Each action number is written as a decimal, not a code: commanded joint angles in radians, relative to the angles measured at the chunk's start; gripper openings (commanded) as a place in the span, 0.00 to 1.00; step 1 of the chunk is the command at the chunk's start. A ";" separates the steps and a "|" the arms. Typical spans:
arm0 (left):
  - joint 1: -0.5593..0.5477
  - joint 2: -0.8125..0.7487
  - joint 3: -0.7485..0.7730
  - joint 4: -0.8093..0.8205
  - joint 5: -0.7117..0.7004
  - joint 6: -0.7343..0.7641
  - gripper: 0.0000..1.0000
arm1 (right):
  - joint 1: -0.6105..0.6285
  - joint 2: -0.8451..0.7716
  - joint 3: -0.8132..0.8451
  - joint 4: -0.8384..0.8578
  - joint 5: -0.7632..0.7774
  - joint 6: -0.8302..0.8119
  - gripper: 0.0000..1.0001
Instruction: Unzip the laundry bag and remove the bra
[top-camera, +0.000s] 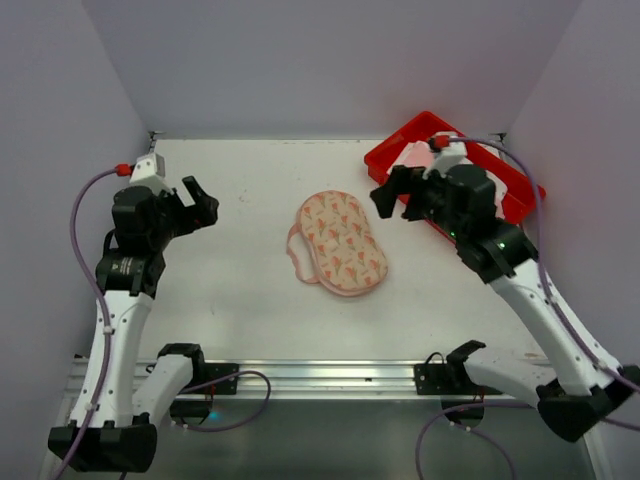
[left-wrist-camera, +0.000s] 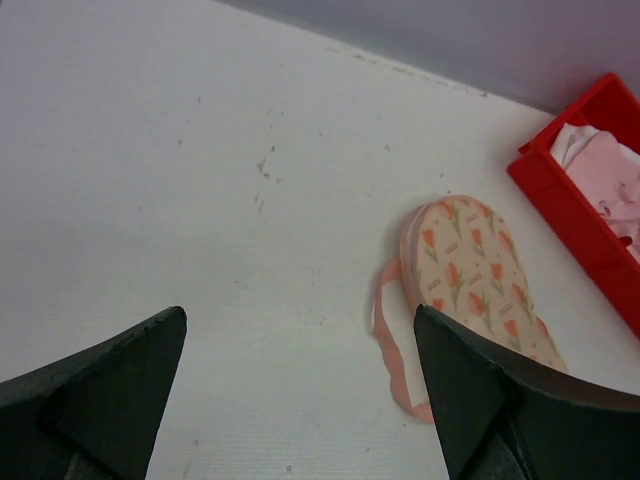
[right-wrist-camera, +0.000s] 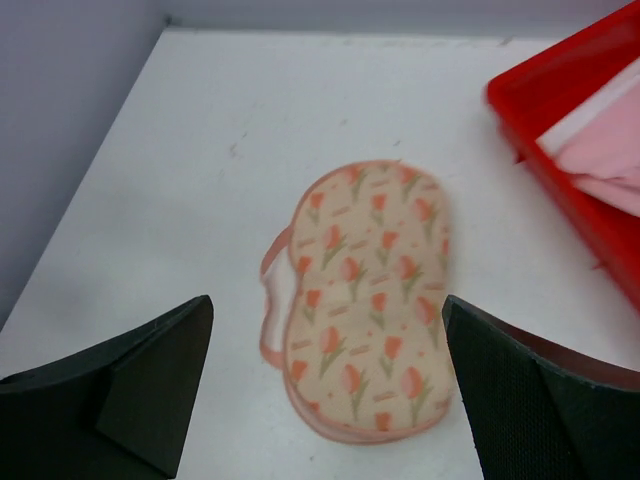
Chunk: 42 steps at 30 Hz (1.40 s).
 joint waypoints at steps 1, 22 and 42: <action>0.007 -0.076 0.120 -0.093 -0.035 0.042 1.00 | -0.059 -0.181 -0.065 -0.072 0.182 0.002 0.99; -0.119 -0.446 0.269 -0.261 -0.282 0.131 1.00 | -0.059 -1.134 -0.299 -0.236 0.443 -0.110 0.99; -0.134 -0.524 0.059 -0.204 -0.235 0.100 1.00 | -0.059 -1.145 -0.323 -0.244 0.398 -0.073 0.99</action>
